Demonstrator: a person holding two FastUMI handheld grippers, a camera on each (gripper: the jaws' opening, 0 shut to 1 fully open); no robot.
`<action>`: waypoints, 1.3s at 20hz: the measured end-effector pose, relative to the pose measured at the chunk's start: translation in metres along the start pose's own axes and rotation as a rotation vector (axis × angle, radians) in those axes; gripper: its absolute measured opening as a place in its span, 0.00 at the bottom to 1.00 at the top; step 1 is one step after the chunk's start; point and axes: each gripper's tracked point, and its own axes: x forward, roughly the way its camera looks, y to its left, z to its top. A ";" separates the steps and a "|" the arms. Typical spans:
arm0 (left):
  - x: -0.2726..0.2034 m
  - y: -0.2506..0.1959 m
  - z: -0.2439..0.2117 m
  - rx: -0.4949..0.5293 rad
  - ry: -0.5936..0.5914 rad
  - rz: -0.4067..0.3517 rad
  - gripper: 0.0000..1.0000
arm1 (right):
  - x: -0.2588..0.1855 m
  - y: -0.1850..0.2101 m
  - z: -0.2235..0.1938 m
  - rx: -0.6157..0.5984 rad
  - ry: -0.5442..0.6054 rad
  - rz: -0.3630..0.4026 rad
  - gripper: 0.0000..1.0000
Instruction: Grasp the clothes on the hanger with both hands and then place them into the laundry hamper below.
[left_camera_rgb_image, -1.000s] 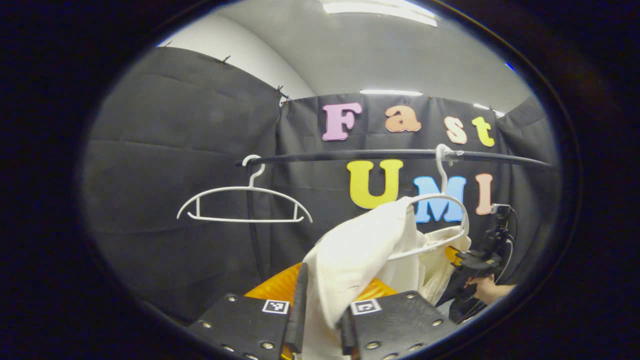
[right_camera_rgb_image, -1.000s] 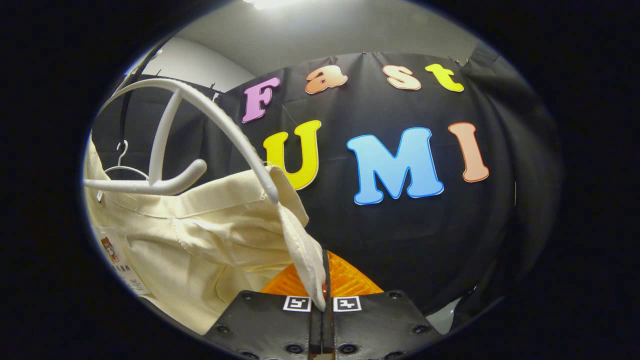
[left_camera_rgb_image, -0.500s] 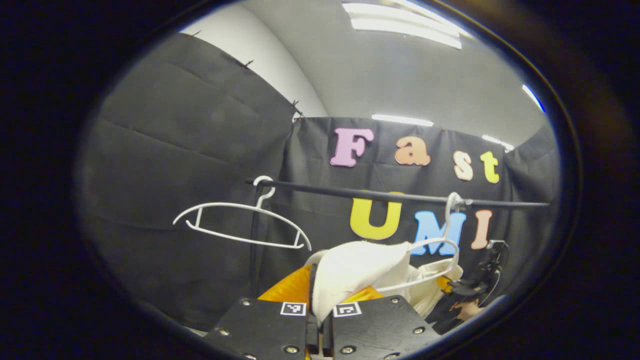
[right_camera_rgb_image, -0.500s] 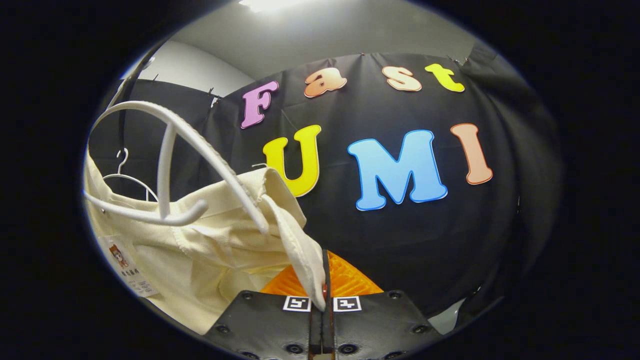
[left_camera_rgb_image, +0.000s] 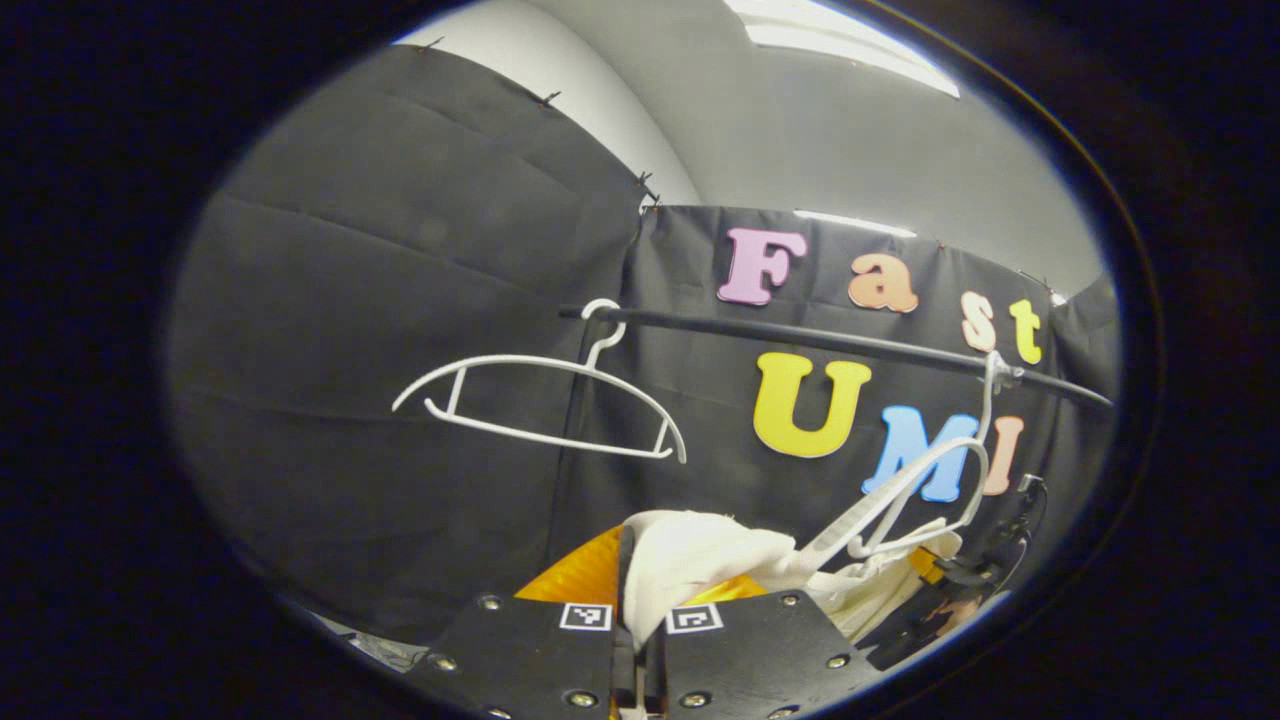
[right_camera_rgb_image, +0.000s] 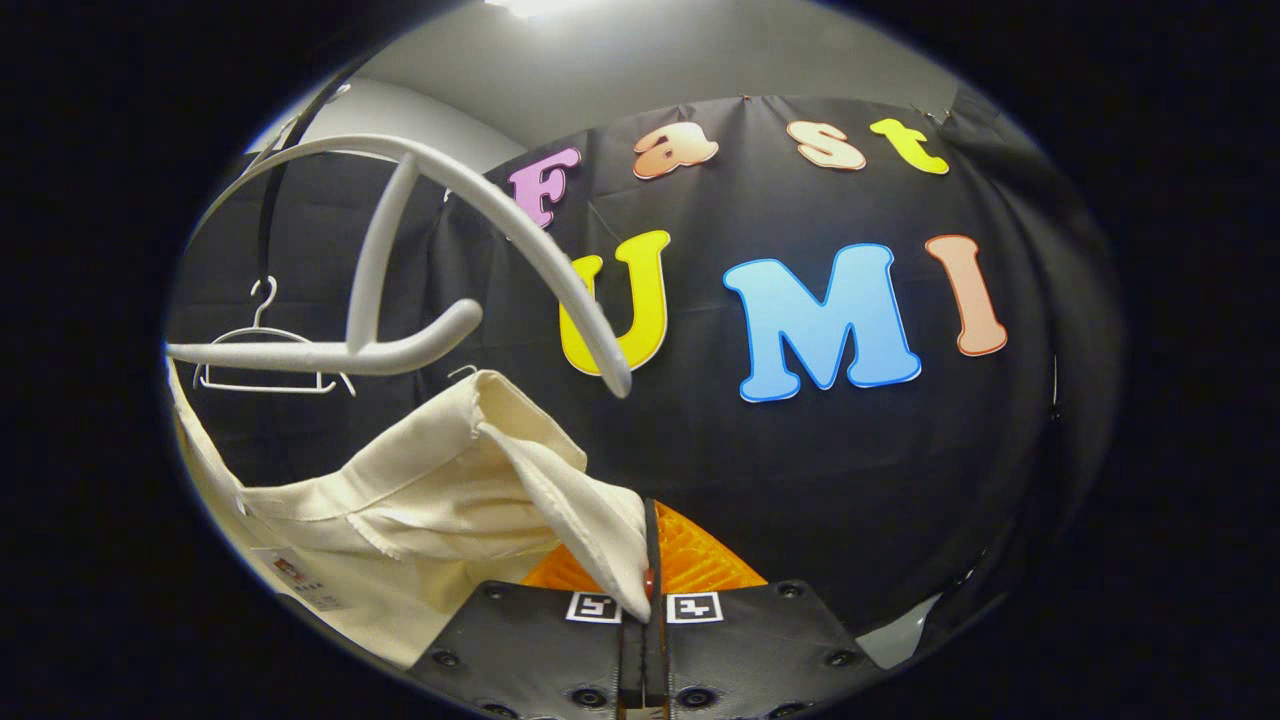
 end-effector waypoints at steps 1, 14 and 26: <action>-0.002 -0.002 -0.007 0.024 0.007 -0.010 0.05 | -0.006 0.000 -0.003 0.004 -0.005 0.000 0.05; -0.043 -0.034 -0.105 0.145 0.152 -0.213 0.05 | -0.118 0.009 -0.035 0.059 0.025 -0.039 0.05; -0.090 -0.136 -0.212 0.136 0.270 -0.547 0.05 | -0.217 0.057 -0.079 0.030 0.102 -0.034 0.05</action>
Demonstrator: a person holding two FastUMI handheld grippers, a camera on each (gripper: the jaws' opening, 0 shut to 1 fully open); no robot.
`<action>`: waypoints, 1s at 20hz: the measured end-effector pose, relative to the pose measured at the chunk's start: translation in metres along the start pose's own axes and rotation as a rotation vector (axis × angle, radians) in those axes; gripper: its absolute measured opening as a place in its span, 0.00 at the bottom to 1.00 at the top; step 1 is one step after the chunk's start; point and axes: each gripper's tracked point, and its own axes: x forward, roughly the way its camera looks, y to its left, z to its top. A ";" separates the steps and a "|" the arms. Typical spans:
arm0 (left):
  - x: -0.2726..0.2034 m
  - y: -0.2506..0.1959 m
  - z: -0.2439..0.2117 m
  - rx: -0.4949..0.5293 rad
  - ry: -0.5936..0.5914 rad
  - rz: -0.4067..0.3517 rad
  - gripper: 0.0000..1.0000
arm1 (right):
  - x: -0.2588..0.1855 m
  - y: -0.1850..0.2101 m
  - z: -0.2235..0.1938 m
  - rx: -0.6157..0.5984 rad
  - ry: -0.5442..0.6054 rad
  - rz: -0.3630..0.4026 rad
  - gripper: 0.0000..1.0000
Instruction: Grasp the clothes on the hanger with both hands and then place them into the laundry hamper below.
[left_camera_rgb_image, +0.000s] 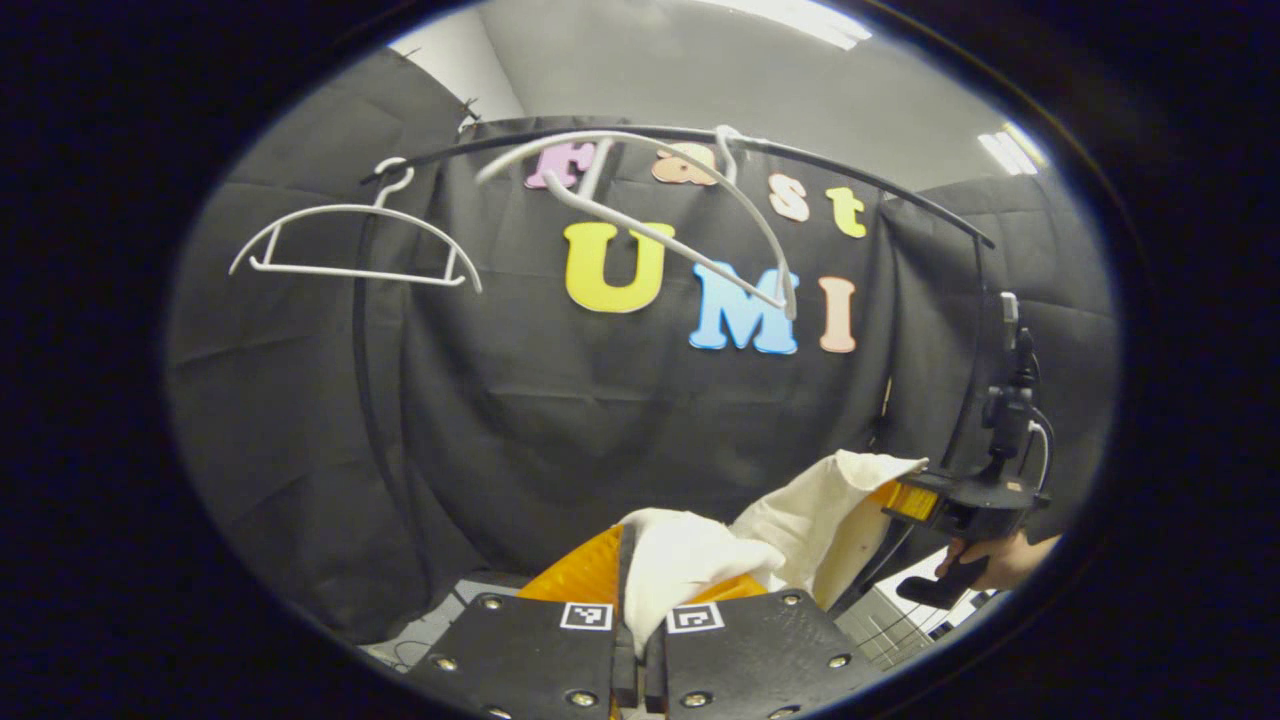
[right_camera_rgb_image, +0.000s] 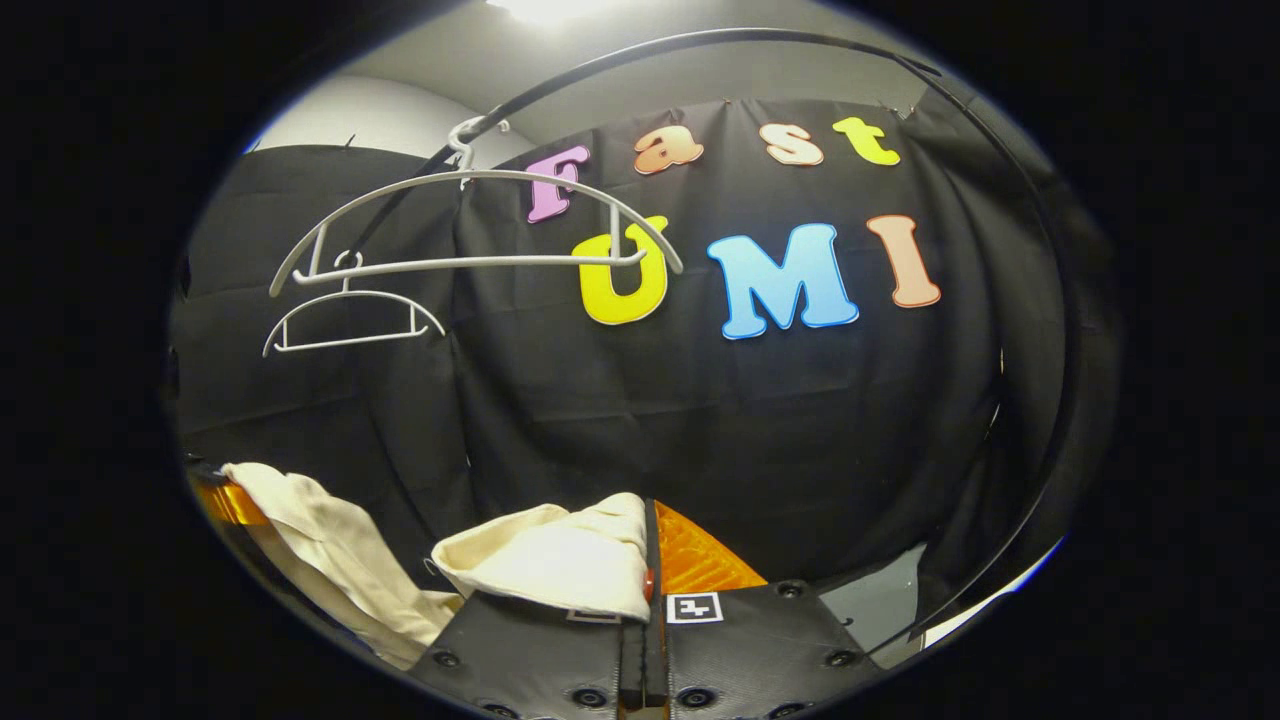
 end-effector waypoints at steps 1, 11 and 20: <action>0.004 -0.014 -0.009 -0.001 0.008 -0.028 0.04 | -0.006 0.004 -0.007 -0.001 0.010 0.002 0.05; 0.029 -0.078 -0.097 -0.002 0.076 -0.125 0.05 | -0.053 -0.005 -0.082 -0.007 0.121 -0.023 0.05; 0.039 -0.058 -0.223 0.052 0.261 -0.023 0.05 | -0.072 -0.022 -0.200 -0.083 0.321 -0.065 0.07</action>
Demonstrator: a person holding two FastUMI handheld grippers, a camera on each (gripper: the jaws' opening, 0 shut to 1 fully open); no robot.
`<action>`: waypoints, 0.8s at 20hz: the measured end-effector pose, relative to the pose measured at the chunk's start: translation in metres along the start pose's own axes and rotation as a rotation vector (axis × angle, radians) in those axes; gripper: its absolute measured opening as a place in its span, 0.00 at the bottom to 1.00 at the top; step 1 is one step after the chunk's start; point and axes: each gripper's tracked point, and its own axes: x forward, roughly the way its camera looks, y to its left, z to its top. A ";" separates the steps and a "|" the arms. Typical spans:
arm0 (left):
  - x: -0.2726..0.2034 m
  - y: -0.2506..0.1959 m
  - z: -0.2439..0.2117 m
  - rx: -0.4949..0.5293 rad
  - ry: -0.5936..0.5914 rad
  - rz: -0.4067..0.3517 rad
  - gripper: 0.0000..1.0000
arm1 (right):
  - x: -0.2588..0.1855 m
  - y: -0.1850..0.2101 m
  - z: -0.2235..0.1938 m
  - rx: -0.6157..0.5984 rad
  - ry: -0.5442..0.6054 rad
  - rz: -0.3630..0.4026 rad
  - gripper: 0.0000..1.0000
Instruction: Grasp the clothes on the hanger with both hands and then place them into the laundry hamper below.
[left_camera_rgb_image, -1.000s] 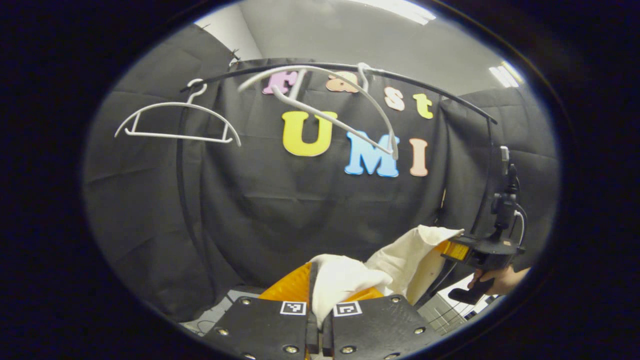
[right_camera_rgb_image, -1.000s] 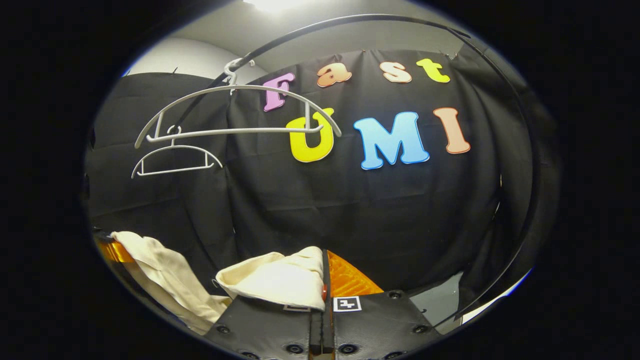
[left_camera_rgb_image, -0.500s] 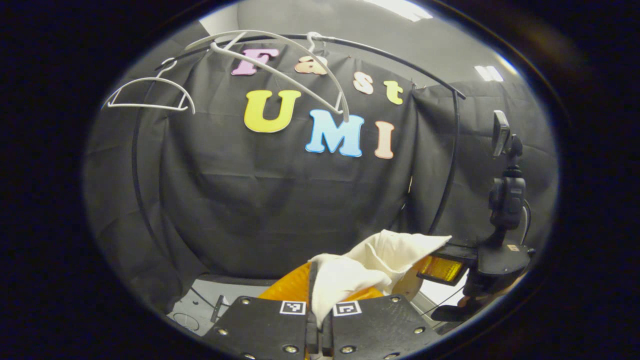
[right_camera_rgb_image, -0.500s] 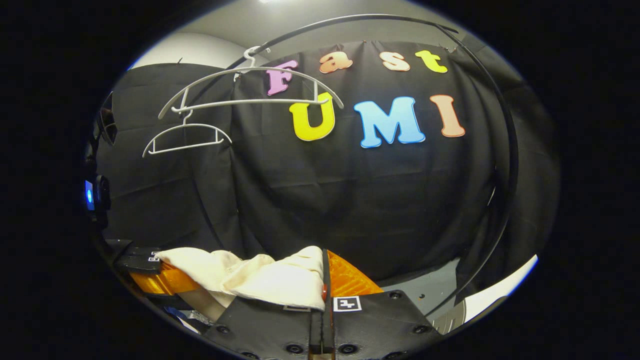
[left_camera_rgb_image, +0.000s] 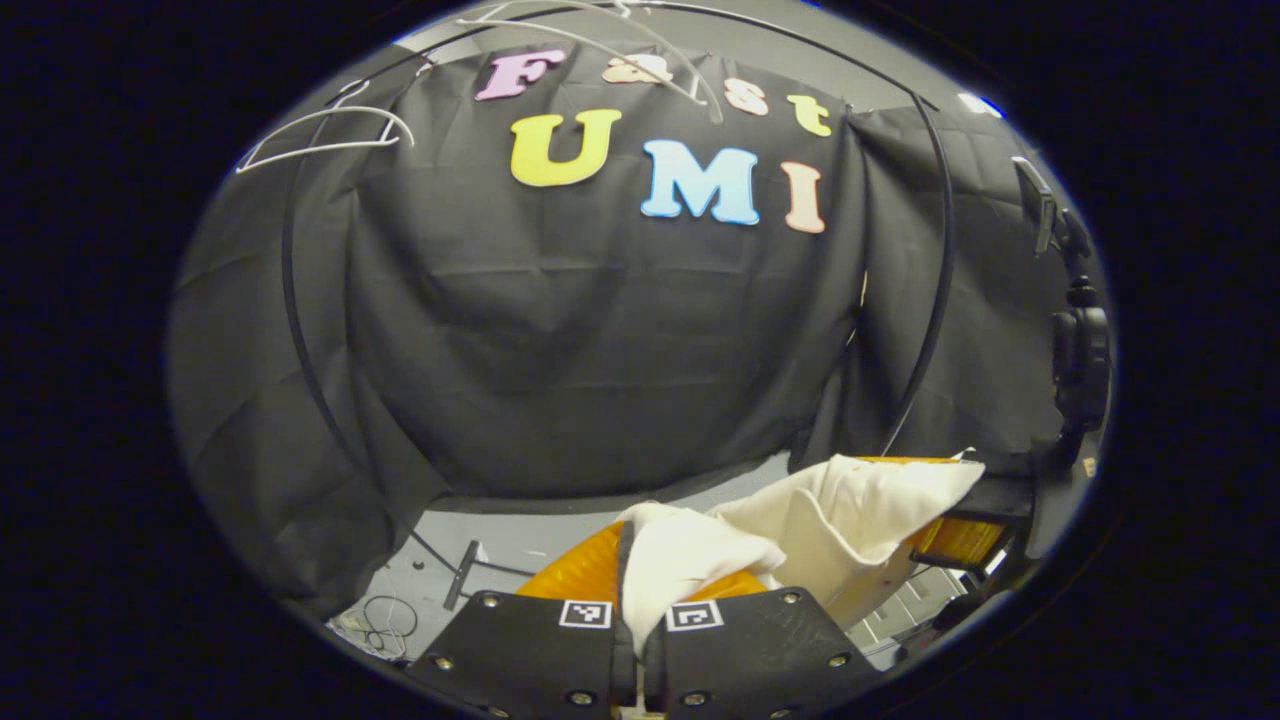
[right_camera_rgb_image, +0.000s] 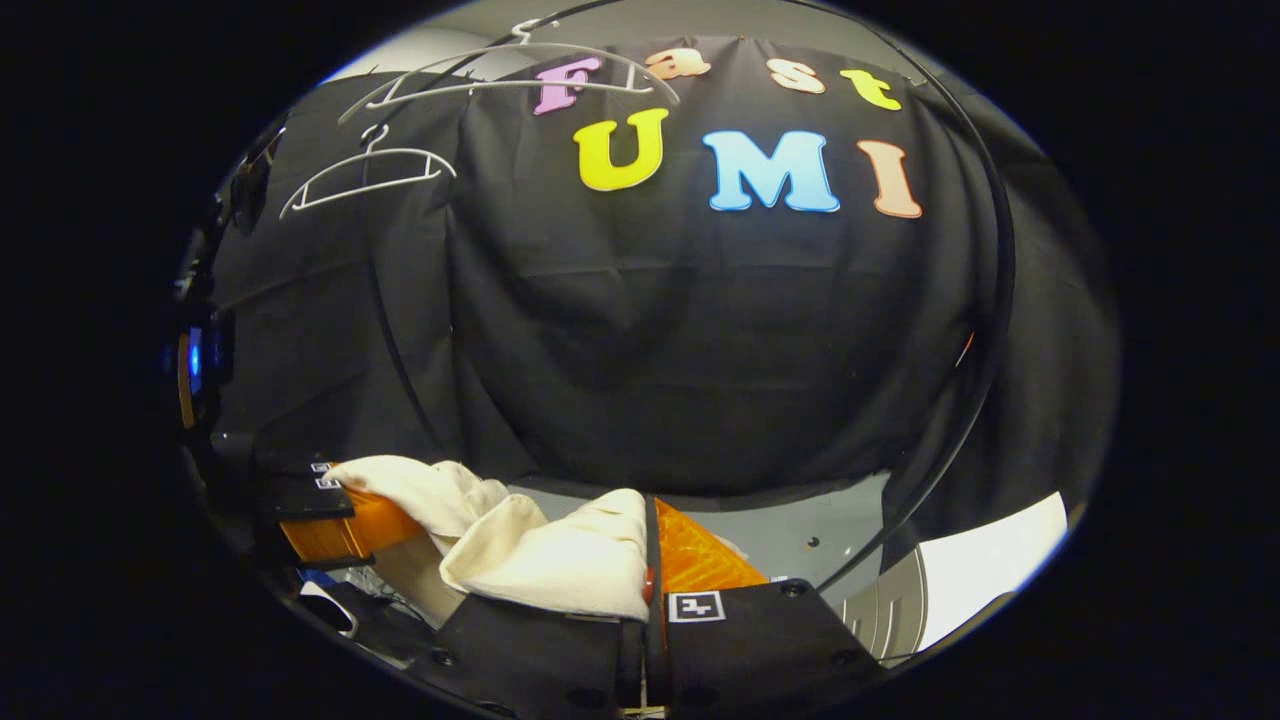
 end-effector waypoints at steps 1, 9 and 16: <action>0.003 0.002 -0.008 0.006 0.020 0.005 0.05 | 0.001 -0.001 -0.014 -0.004 0.020 -0.006 0.07; 0.013 0.011 -0.082 0.011 0.222 0.049 0.04 | -0.001 -0.009 -0.087 -0.031 0.190 -0.071 0.12; -0.020 0.014 -0.078 0.066 0.186 0.069 0.95 | -0.024 -0.017 -0.110 -0.036 0.263 -0.088 1.00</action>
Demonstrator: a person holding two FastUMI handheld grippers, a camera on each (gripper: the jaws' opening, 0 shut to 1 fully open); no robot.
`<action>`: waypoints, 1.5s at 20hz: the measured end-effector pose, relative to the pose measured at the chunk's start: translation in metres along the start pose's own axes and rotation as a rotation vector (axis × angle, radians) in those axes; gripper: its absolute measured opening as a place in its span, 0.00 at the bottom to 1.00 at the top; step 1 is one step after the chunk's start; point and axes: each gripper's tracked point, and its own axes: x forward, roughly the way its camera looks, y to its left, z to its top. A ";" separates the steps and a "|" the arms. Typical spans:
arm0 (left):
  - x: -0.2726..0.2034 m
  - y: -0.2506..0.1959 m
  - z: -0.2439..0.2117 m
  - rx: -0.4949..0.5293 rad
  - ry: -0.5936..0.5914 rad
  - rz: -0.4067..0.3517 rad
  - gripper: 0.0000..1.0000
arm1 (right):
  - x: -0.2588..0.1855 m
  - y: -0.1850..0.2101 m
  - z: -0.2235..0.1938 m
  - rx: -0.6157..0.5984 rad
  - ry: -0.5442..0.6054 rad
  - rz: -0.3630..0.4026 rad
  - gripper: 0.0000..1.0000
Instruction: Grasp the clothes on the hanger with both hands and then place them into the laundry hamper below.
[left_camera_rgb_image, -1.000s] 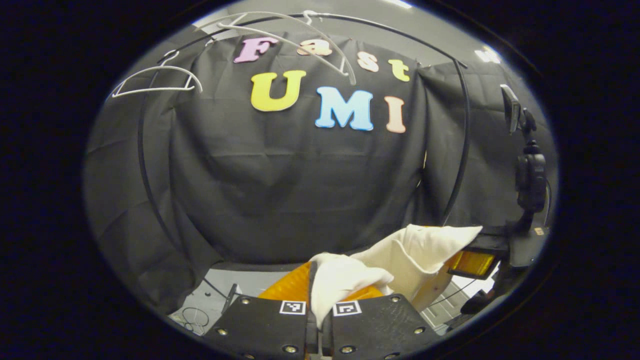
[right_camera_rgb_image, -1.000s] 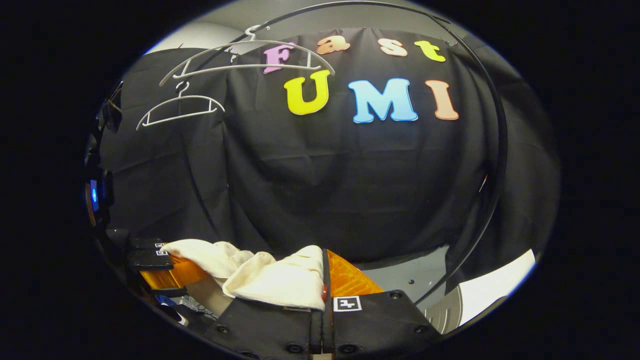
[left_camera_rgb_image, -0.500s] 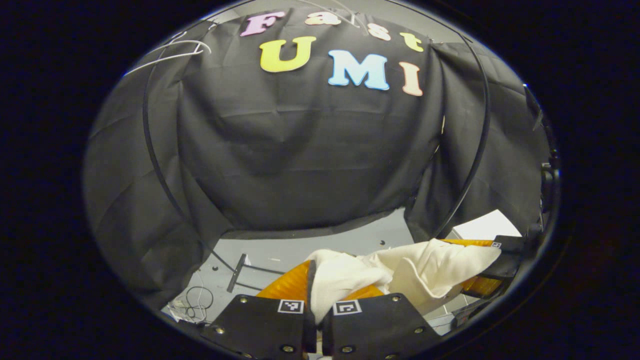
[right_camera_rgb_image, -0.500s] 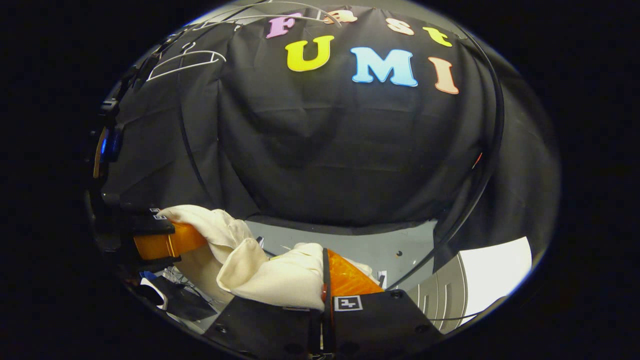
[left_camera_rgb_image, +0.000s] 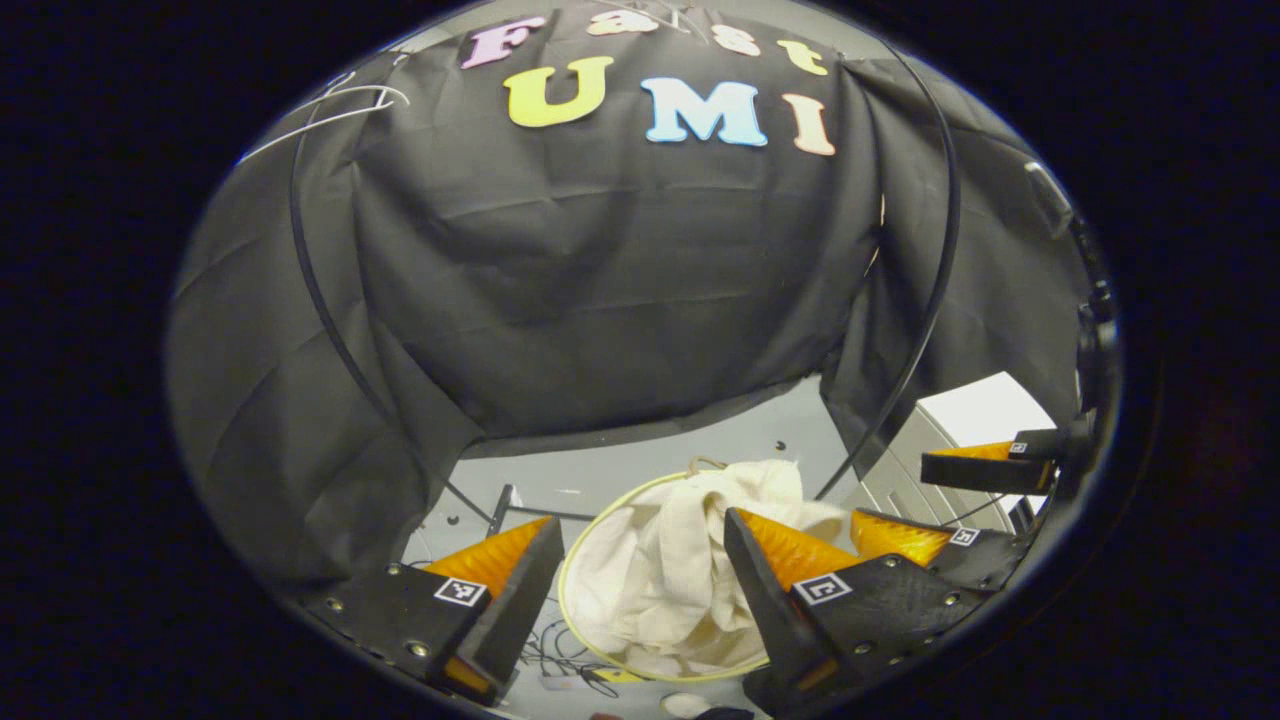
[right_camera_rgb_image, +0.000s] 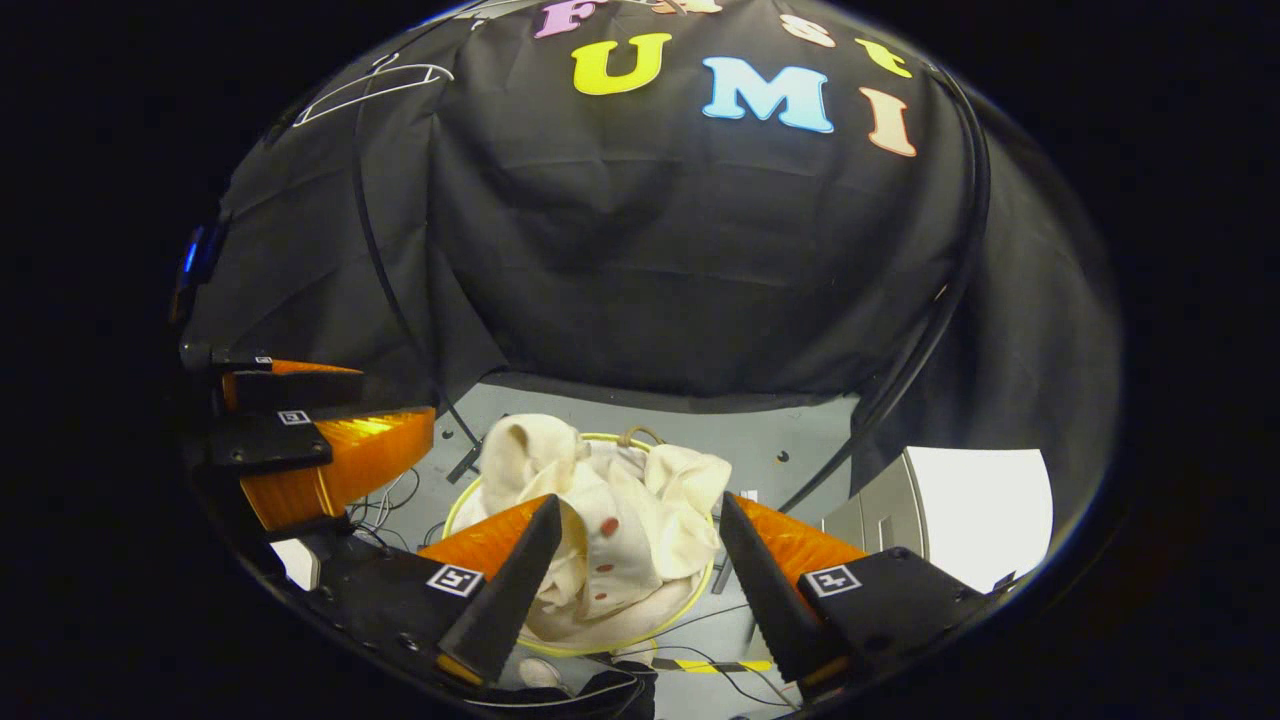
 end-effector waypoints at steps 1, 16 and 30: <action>-0.002 0.002 0.002 0.004 -0.005 0.005 0.95 | -0.002 -0.002 0.003 -0.002 -0.003 -0.008 1.00; -0.114 0.035 0.091 0.006 -0.266 0.120 0.95 | -0.116 -0.015 0.104 0.027 -0.295 -0.060 1.00; -0.295 0.036 0.251 0.009 -0.609 0.168 0.94 | -0.299 -0.127 0.196 0.107 -0.626 -0.190 1.00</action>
